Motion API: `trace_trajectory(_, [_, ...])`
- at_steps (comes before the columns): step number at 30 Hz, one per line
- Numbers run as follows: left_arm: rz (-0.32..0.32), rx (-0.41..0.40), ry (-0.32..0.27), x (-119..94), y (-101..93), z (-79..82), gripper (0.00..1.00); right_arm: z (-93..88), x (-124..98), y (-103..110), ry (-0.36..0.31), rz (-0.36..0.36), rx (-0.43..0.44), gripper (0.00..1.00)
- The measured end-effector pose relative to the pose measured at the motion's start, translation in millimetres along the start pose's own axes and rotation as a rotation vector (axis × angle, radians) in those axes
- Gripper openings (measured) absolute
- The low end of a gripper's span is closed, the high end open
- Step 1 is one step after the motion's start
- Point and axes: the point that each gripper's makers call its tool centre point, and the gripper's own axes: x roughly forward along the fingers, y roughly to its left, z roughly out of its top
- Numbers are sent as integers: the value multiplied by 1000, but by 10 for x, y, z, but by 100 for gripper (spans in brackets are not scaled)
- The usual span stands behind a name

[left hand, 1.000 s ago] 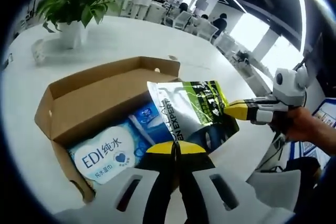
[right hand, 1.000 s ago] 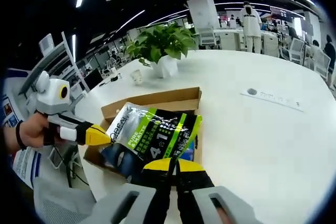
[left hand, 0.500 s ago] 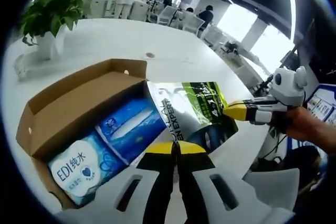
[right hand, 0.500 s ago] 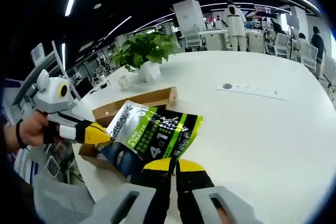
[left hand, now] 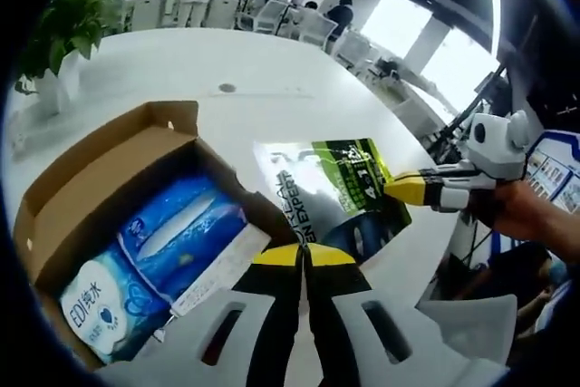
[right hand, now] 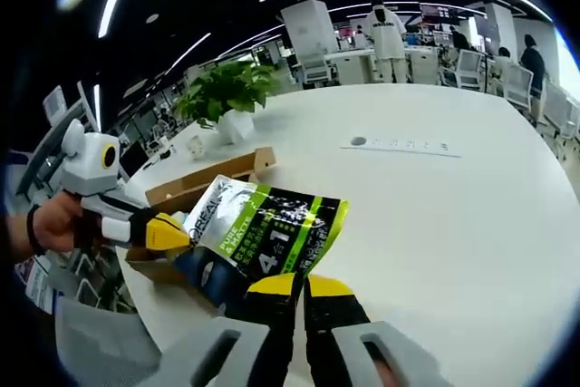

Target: Operate the shoe box by opening the lid, removing the specified soft item, and placing it in the target area until the item is outside and the box remains undamaged.

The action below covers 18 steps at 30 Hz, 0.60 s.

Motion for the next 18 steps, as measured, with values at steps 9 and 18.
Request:
trace_trajectory(9, [-16,18,19,192,-129,86,0,-3,-46,-226,6,-14,7,0])
trace_trajectory(18, [-16,29,38,322,-174,100,0,-19,-25,-365,18,-14,13,0])
